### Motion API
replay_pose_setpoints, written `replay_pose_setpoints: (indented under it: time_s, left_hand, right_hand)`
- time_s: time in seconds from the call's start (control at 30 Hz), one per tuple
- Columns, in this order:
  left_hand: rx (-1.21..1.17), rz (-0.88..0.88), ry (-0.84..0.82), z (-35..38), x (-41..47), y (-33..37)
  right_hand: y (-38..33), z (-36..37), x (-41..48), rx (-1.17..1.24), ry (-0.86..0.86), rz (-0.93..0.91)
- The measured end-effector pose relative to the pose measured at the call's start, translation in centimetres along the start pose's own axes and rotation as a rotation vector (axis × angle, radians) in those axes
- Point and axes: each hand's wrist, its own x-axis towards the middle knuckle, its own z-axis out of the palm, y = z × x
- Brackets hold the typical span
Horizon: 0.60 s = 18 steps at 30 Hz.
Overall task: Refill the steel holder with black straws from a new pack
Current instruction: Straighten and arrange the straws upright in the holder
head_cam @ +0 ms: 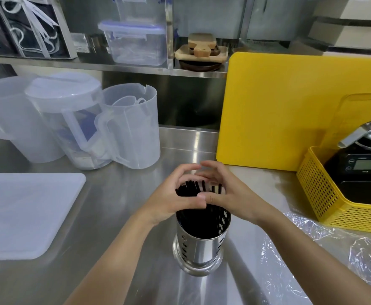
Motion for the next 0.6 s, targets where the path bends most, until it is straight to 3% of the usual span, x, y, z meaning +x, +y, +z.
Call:
replay_pose_setpoints:
  time_s: [0.1, 0.2, 0.3, 0.4, 0.47, 0.6]
  left_hand:
    - [-0.011, 0.053, 0.160, 1.3, 0.6, 0.2]
    - [-0.171, 0.016, 0.278, 2.2, 0.8, 0.5]
    - [-0.327, -0.049, 0.386, 2.7, 0.9, 0.6]
    - [-0.405, -0.074, 0.481, 2.8, 0.9, 0.7]
    - [-0.421, -0.062, 0.536, 2.8, 0.9, 0.6]
    - [-0.450, 0.001, 0.669, 3.2, 0.6, 0.3]
  right_hand:
    - [0.3, 0.4, -0.2, 0.136, 0.042, 0.012]
    - [0.6, 0.3, -0.6, 0.179, -0.044, 0.083]
    - [0.8, 0.7, -0.6, -0.068, -0.127, 0.124]
    - [0.1, 1.2, -0.5, -0.332, -0.082, 0.162]
    - [-0.1, 1.5, -0.4, -0.508, -0.054, 0.087]
    - [-0.4, 2.5, -0.1, -0.554, -0.147, 0.019]
